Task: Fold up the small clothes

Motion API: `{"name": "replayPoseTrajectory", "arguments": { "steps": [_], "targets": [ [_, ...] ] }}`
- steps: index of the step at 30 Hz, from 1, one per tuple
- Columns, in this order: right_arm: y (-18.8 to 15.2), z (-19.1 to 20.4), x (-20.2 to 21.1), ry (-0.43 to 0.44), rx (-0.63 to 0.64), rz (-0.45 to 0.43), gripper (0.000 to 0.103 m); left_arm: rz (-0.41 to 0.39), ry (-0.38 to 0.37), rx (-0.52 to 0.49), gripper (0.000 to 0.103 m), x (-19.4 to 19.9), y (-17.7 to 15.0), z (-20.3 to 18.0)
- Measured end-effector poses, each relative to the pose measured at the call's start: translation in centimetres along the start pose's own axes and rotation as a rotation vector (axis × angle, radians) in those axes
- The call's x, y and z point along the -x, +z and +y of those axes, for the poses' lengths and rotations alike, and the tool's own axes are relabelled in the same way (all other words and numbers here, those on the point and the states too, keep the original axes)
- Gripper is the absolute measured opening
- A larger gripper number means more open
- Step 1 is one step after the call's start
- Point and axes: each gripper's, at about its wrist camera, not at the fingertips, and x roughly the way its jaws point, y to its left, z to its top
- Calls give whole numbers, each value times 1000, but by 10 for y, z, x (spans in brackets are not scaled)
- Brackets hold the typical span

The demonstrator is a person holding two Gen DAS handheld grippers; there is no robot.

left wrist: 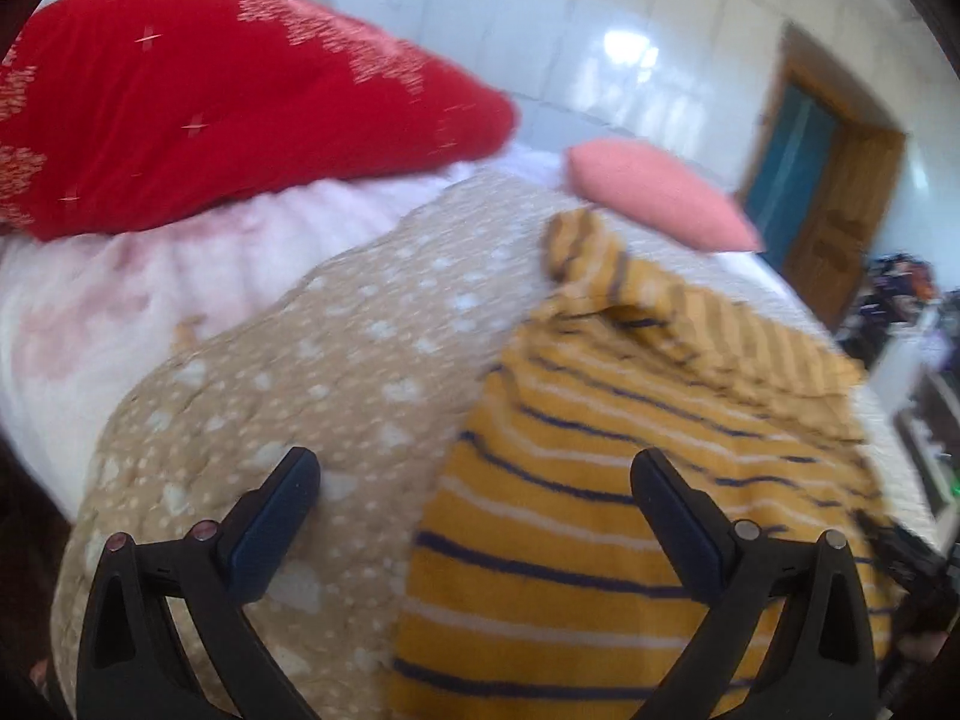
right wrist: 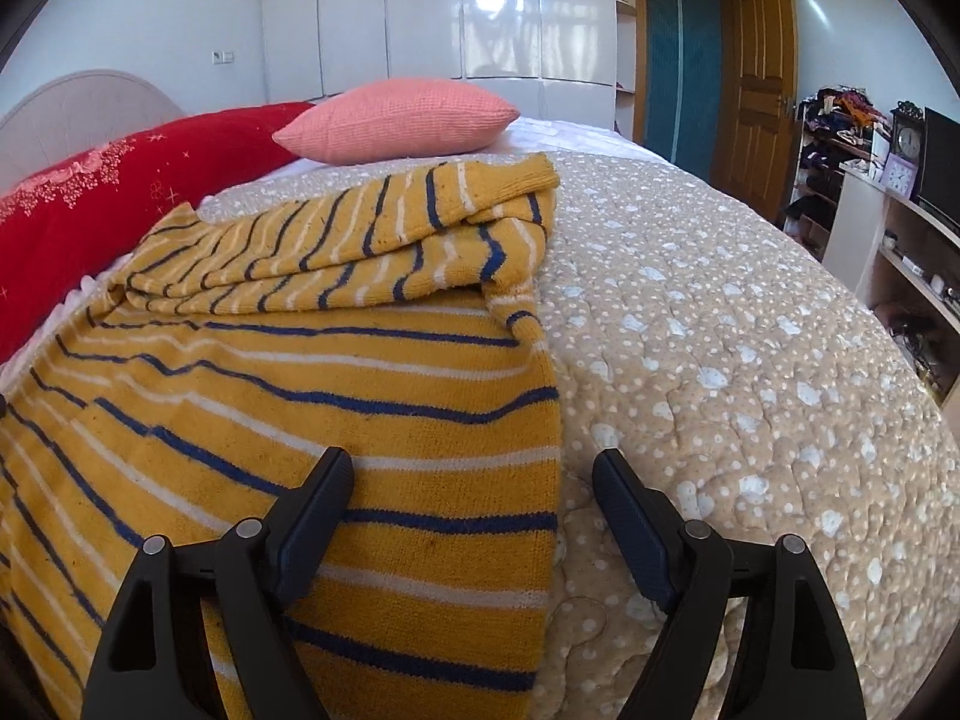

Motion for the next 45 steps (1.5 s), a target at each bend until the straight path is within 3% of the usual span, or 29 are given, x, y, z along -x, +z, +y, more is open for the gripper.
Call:
{"name": "replayPoseTrajectory", "arguments": {
  "steps": [14,23,36,41,45],
  "targets": [
    [7,3,-10,-89,-19,53,97,27,-53,17,103,0,0,9],
    [6,5,-8,-83,-23,35,98,24,-58,-10,103,0,-1,3],
    [-3,-8,4,23,-72,-25,99,50,-84,-59,103,-6,-12,-14],
    [-7,-25,10,122,-133,-48,100,98,8,-142,103,-17,-17,-32],
    [-9,-30,13,192,-158,-61,102,93,86,-223,103,-21,-26,-44]
  ]
}}
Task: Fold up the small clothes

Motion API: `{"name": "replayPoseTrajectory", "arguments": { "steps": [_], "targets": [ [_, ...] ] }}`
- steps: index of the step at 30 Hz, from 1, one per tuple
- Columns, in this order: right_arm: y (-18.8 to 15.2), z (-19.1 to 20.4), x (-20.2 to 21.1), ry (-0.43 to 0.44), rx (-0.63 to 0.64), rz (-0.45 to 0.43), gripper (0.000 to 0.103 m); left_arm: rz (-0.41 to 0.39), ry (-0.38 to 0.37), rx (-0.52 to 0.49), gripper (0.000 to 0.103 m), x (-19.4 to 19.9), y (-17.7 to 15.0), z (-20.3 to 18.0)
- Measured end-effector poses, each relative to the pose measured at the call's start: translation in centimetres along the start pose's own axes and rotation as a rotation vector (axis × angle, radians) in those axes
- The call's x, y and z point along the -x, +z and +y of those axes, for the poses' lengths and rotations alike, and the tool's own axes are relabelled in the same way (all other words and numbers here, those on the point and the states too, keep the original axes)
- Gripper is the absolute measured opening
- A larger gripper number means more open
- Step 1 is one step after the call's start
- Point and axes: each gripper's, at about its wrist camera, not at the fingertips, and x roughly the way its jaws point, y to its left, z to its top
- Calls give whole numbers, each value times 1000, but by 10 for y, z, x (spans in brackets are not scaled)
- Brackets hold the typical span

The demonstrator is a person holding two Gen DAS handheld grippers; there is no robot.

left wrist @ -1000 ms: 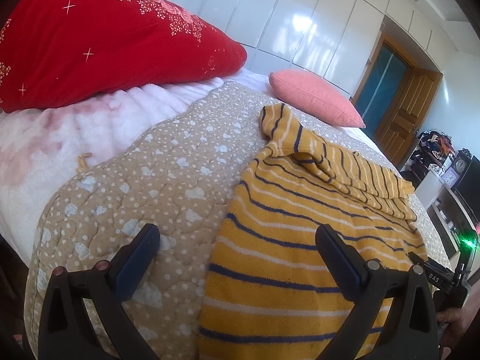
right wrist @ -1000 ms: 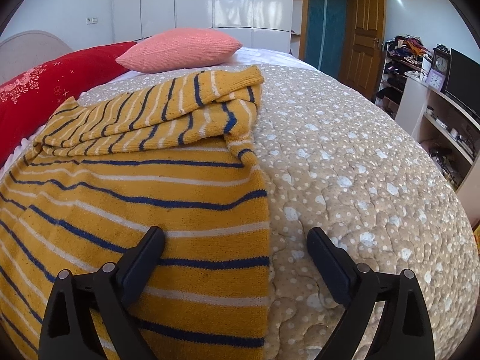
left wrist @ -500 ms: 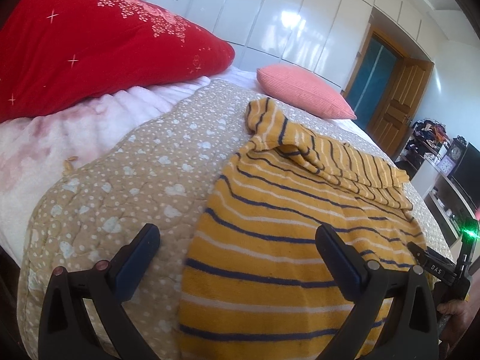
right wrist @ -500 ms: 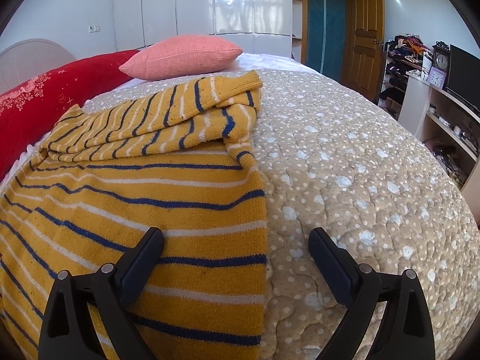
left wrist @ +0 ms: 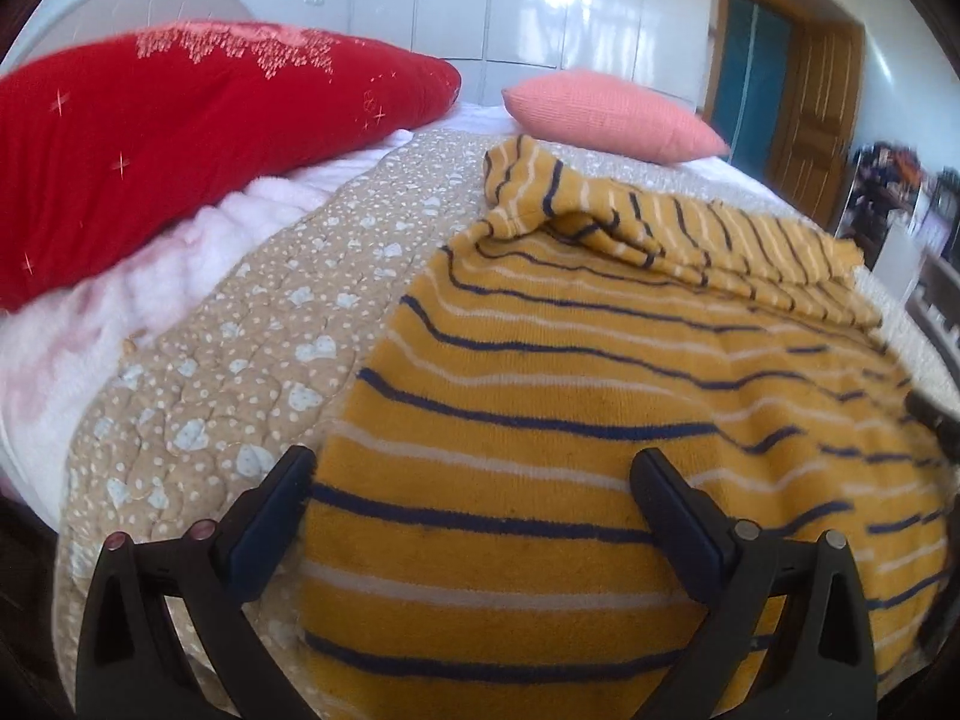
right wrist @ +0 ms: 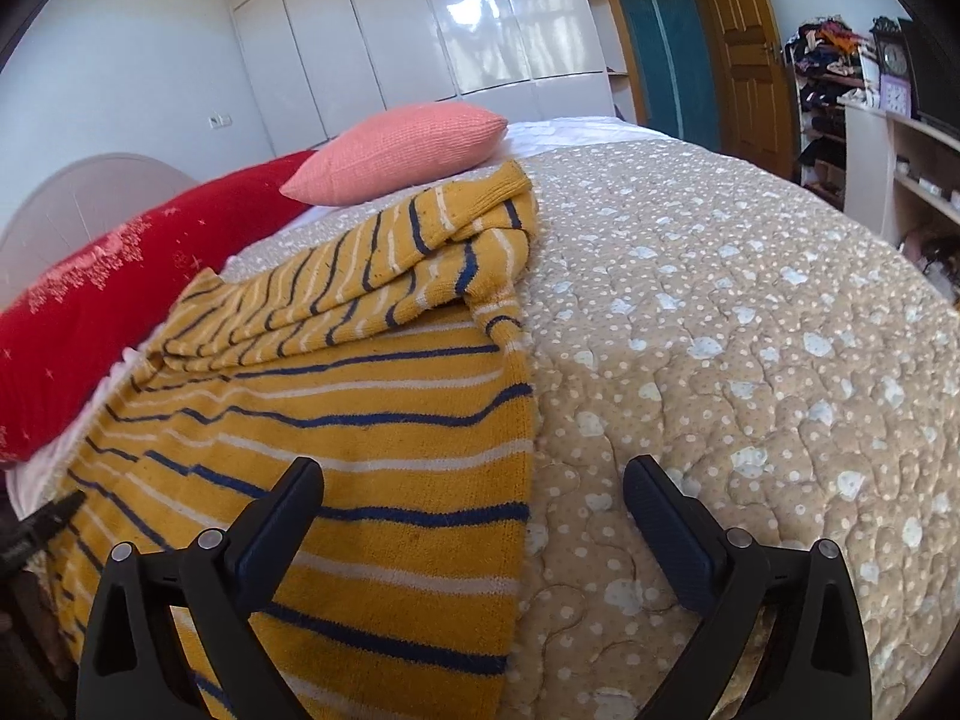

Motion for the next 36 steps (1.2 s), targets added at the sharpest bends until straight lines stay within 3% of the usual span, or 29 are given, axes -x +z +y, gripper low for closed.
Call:
{"name": "replayPoseTrajectory", "arguments": {
  "steps": [2,4,6,8,11,14,17,22,24,26,30,36],
  "targets": [
    [-1,-4,3,36,-12,-6,102,9,-7,15,103,1,0,3],
    [-3,-10,8,75,-29,-14,102,77,-4,-5,103,3,5,2],
    [0,-7,6,89,-14,20,102,156,-73,0,102,12,16,6],
    [6,1,8,41,38,112,100,123,-162,62,101,36,28,21],
    [8,2,33,78,33,124,93,33,-151,90,101,70,45,44],
    [1,-7,58,60,28,119,93,64,-183,142,101,71,54,69],
    [-7,-21,66,44,-26,158,91,147,-237,226,101,49,46,88],
    [-22,-23,69,148,-122,199,87,238,-352,315,100,19,13,84],
    [-27,-14,66,248,-156,229,86,210,-356,286,100,23,6,76],
    [-36,-3,56,381,-209,289,86,218,-430,287,99,26,-2,68],
    [-44,17,53,382,-163,291,88,239,-486,298,99,29,-16,62],
    [-60,11,54,504,-257,340,87,272,-547,325,99,31,-40,60]
  ]
}}
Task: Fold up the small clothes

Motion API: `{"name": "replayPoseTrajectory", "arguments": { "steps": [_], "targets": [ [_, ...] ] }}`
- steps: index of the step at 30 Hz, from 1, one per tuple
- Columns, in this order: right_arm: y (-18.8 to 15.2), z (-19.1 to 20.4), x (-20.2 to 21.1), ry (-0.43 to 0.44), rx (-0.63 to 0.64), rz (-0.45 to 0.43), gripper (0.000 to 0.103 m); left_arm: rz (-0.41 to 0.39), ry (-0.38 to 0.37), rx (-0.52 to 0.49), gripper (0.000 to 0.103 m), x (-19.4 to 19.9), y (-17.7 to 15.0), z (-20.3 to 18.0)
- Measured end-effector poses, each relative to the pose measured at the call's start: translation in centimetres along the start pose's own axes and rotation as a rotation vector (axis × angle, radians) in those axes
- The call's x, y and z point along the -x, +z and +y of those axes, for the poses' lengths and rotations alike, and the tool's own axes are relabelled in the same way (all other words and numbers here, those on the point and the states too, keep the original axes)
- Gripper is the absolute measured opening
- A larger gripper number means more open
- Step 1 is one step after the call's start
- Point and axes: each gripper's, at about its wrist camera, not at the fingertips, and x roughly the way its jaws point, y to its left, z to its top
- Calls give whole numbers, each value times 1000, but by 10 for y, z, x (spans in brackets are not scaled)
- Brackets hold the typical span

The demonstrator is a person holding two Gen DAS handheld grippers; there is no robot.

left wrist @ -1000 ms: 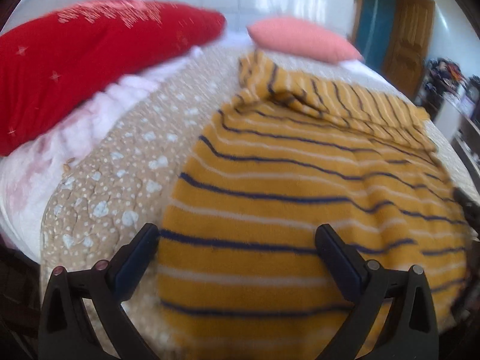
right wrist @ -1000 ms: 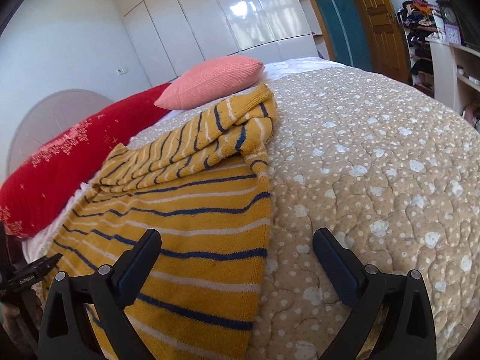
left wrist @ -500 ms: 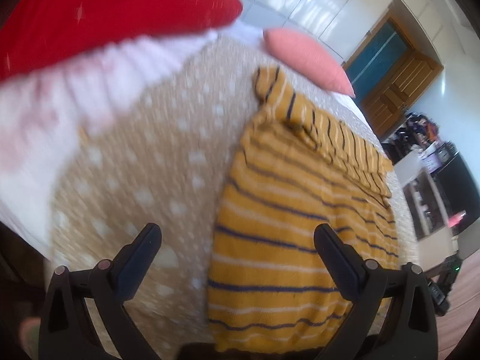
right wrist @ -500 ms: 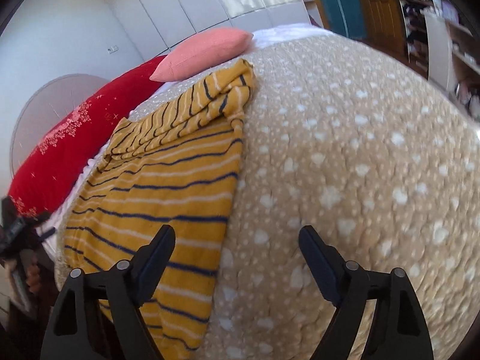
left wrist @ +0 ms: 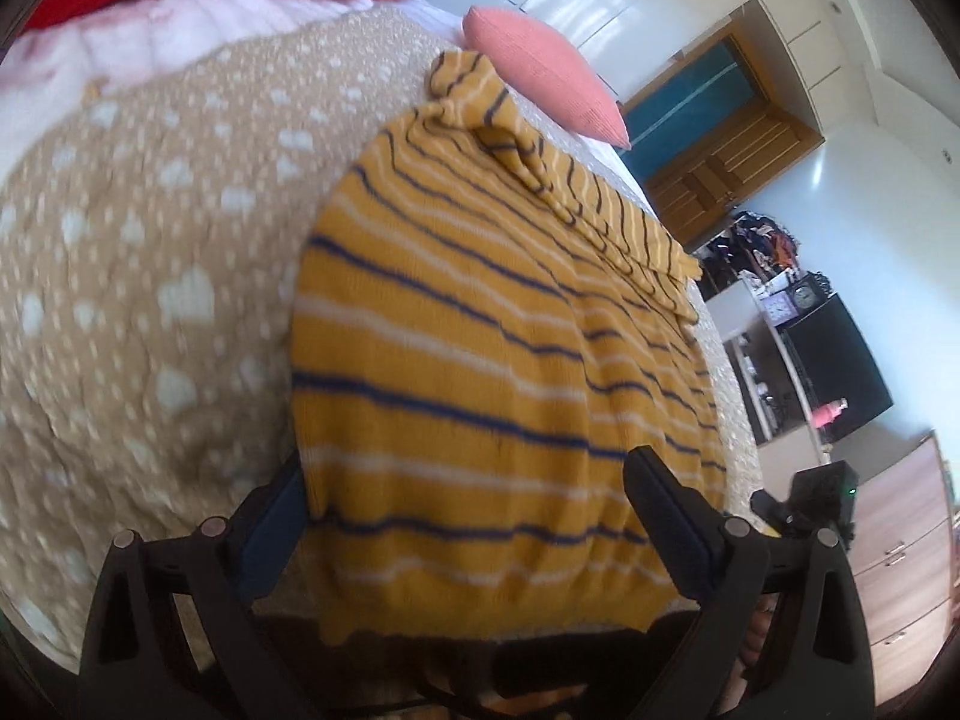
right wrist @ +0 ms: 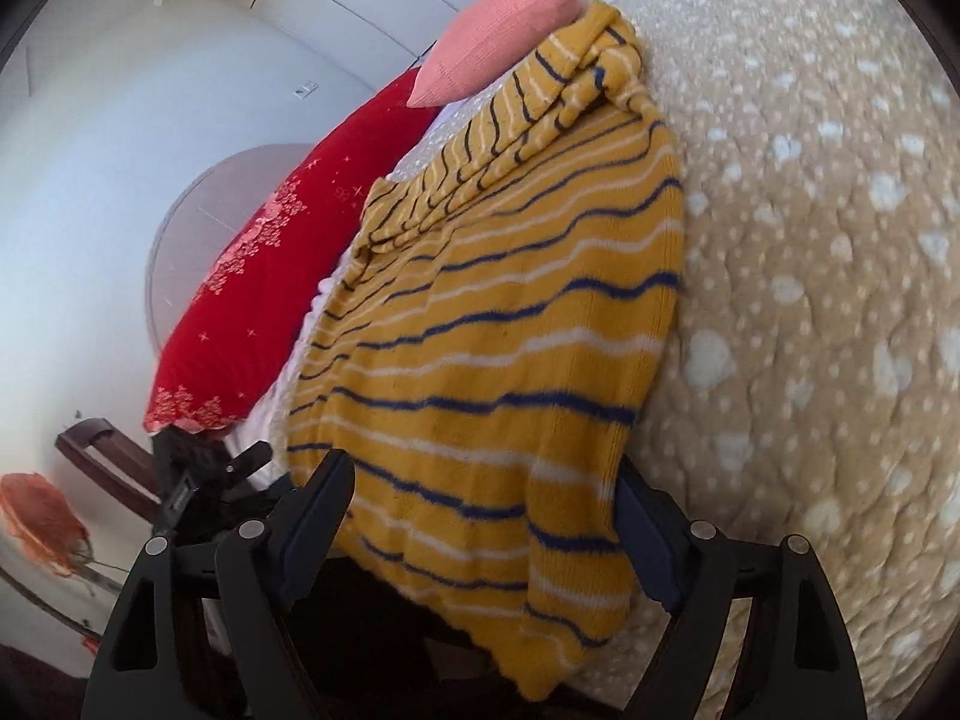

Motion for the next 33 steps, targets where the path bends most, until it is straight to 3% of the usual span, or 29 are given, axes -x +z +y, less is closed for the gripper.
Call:
{"name": "replayPoseTrajectory", "arguments": {
  "steps": [2,3,4,5,6,7,8,9,10,14,19,21,26,29,30,31,32,33],
  "targets": [
    [-10,-3,-6,26,-24,32,85,10,-2,7,98,-1,-5,1],
    [-16,-6,-12,41,-41,56,83,15,5,10,91,-2,-7,1],
    [-22,-8,-14,49,-52,72,80,19,29,9,71,1,-7,2],
    [-32,-10,-23,55,-68,102,78,24,71,5,59,0,-7,1],
    [-36,-10,-27,52,-73,114,70,24,137,6,33,3,-7,2],
    [-43,-11,-34,37,-75,127,56,26,144,19,19,6,-7,5],
    [-47,-11,-39,9,-76,131,46,28,99,53,15,11,-8,10],
    [-48,-10,-42,-3,-79,131,27,23,64,87,13,18,-8,14],
    [-48,-9,-42,3,-81,128,18,18,54,101,12,23,-8,15],
    [-36,17,-25,33,12,104,16,-3,35,74,11,41,1,3],
    [10,52,-8,101,135,40,16,-20,-72,61,11,38,41,-21],
    [38,59,-8,108,162,12,15,-25,-90,45,11,23,76,-38],
    [141,62,-51,-4,203,-55,11,-23,-48,11,13,-39,181,-72],
    [193,43,-84,-193,157,-102,13,-63,103,53,22,-74,237,-73],
    [206,33,-93,-266,110,-114,21,-76,100,77,23,-76,244,-72],
    [211,27,-95,-296,75,-124,35,-84,70,88,34,-76,246,-73],
    [213,21,-92,-292,37,-147,40,-96,29,83,45,-73,245,-76],
    [212,18,-88,-273,24,-165,49,-120,-1,54,71,-66,238,-80]
  ]
}}
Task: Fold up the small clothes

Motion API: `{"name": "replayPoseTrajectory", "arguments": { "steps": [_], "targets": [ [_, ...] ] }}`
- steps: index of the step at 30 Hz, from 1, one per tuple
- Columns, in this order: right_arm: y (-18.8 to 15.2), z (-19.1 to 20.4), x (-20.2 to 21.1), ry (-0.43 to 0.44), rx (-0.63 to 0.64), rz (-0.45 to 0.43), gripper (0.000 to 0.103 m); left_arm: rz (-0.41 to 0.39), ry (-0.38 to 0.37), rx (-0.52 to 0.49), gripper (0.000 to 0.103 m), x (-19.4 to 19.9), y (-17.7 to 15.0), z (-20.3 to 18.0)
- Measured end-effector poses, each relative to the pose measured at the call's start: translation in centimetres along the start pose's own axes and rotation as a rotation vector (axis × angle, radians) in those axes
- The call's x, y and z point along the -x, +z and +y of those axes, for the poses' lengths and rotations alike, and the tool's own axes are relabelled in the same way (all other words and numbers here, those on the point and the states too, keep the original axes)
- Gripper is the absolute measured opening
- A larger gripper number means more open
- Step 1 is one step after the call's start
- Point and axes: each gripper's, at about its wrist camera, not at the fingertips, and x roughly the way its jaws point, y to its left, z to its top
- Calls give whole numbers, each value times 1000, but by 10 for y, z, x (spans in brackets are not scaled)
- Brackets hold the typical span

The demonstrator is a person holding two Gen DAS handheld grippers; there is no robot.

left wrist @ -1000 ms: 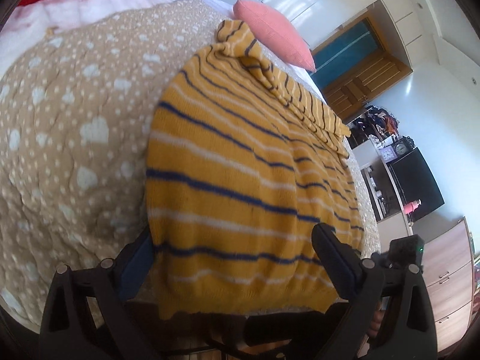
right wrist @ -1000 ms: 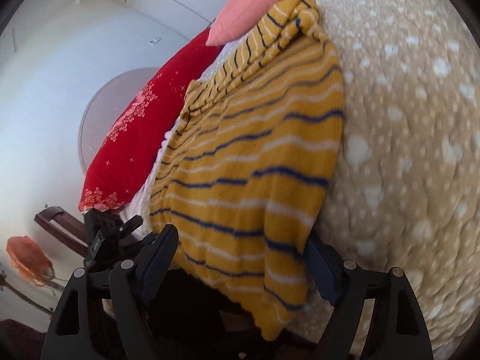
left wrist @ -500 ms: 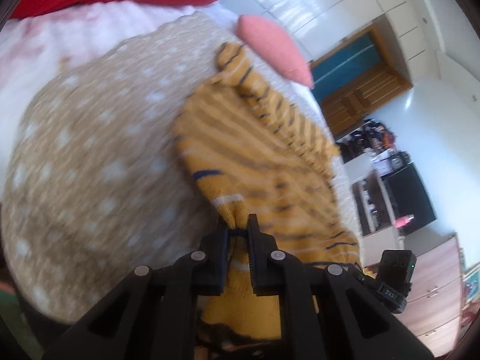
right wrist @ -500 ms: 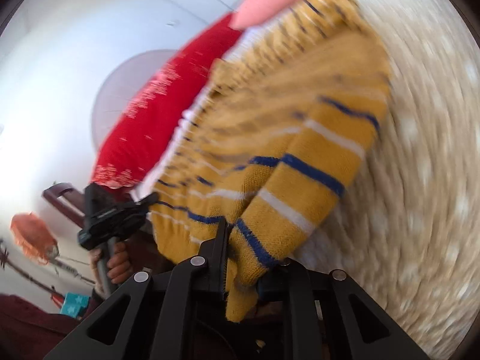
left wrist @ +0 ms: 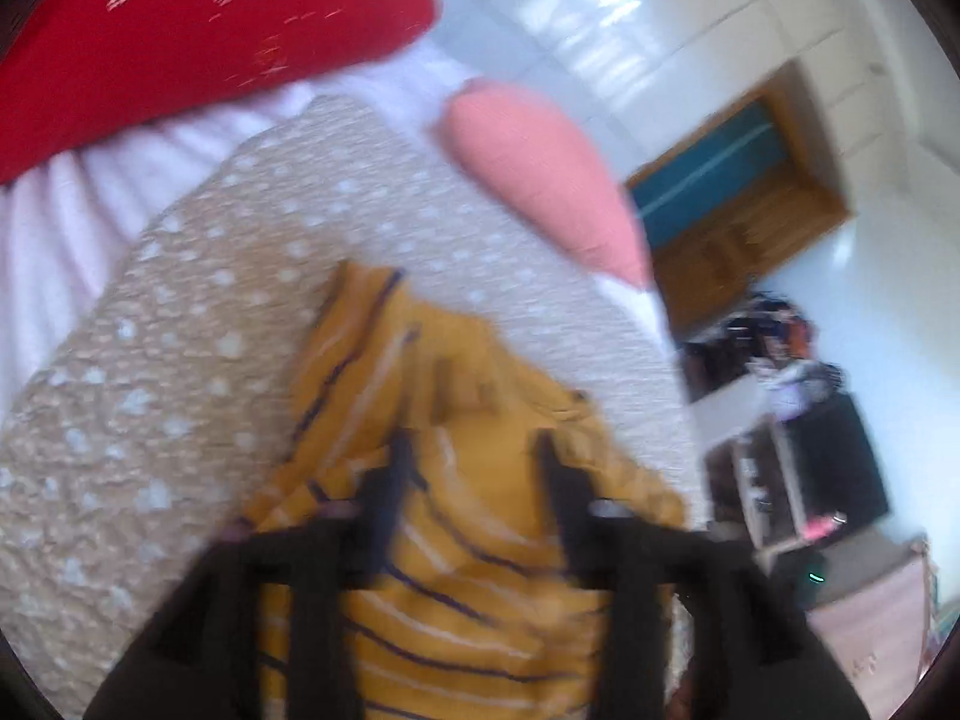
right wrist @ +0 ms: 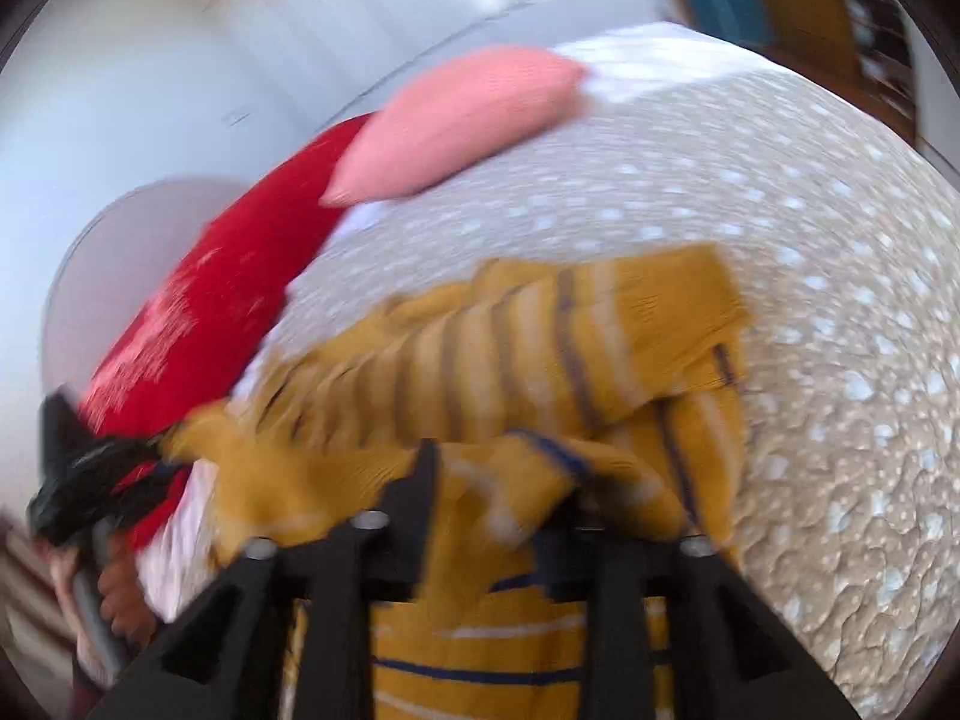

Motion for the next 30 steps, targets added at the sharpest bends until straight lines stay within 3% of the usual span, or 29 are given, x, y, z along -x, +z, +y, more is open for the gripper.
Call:
{"name": "replayPoseTrajectory", "arguments": {
  "steps": [1,2,7,12,13,15,19,22,24,26,30],
  "targets": [
    [-3,-4,5,23,-8,-23,57,-23,4,-24,86,6,-7,-2],
    [-5,-6,11,20,2,-35,60,-43,23,-51,87,11,-14,-2],
    [-19,0,23,-84,137,-64,61,-35,131,-154,88,16,-50,14],
    [-12,19,0,-193,282,-29,60,-79,186,-115,89,6,-74,49],
    [-10,21,-5,-208,292,-19,53,-83,189,-108,89,5,-76,54],
    [-3,21,-20,-224,300,23,47,-102,163,-102,89,8,-82,63],
    [18,9,-61,-326,276,124,47,-133,95,-89,93,17,-84,71],
    [32,17,-59,-367,221,87,47,-121,39,-91,93,23,-84,74],
    [31,43,-44,-352,253,3,47,-126,16,-106,93,31,-84,75],
    [24,77,-38,-290,322,-26,47,-153,12,-106,93,43,-82,79],
    [3,137,-67,-143,419,78,48,-207,17,-56,95,63,-73,93]
  ]
}}
